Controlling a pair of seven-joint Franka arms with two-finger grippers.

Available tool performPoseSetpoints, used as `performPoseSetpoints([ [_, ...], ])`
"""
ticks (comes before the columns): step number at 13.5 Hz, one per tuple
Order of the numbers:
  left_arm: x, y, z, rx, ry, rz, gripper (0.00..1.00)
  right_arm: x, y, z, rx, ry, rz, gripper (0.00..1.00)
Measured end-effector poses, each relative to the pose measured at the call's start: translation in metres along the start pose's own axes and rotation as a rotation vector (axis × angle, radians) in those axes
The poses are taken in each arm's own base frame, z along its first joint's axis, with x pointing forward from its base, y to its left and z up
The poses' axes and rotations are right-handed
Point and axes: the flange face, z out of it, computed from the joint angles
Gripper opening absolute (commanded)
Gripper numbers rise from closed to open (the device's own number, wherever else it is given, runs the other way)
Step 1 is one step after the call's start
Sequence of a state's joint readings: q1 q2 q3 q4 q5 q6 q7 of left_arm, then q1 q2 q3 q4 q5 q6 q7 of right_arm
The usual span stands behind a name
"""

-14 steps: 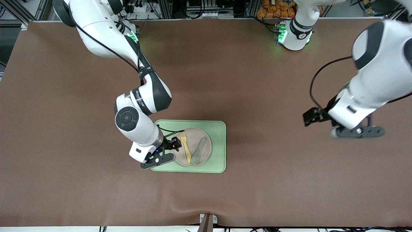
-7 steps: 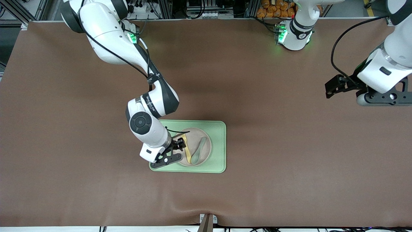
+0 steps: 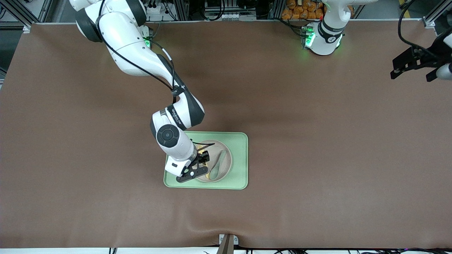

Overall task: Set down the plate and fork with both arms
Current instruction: 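Lower the right gripper onto the yellow fork handle and grasp it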

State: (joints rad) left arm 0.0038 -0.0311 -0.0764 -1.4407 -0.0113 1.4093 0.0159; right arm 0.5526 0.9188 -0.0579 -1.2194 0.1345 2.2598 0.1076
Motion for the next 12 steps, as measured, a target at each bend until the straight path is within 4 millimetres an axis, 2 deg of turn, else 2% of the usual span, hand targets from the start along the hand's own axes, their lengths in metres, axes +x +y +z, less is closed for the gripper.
performPoseSetpoints([
  [4,-0.002,0.003,0.002,-0.017,-0.006,0.003,1.00,-0.003,-0.006,0.009,-0.002,-0.011,-0.009,0.61],
  [7,-0.002,0.002,0.003,-0.026,-0.007,0.000,1.00,-0.006,-0.013,0.019,-0.001,-0.001,-0.018,0.53],
  [11,-0.002,0.005,0.003,-0.027,-0.007,0.005,1.00,-0.009,-0.017,0.035,-0.008,0.005,-0.031,0.49],
  [12,-0.002,0.006,0.004,-0.027,-0.008,0.007,1.00,-0.010,-0.017,0.036,-0.012,0.004,-0.035,0.45],
])
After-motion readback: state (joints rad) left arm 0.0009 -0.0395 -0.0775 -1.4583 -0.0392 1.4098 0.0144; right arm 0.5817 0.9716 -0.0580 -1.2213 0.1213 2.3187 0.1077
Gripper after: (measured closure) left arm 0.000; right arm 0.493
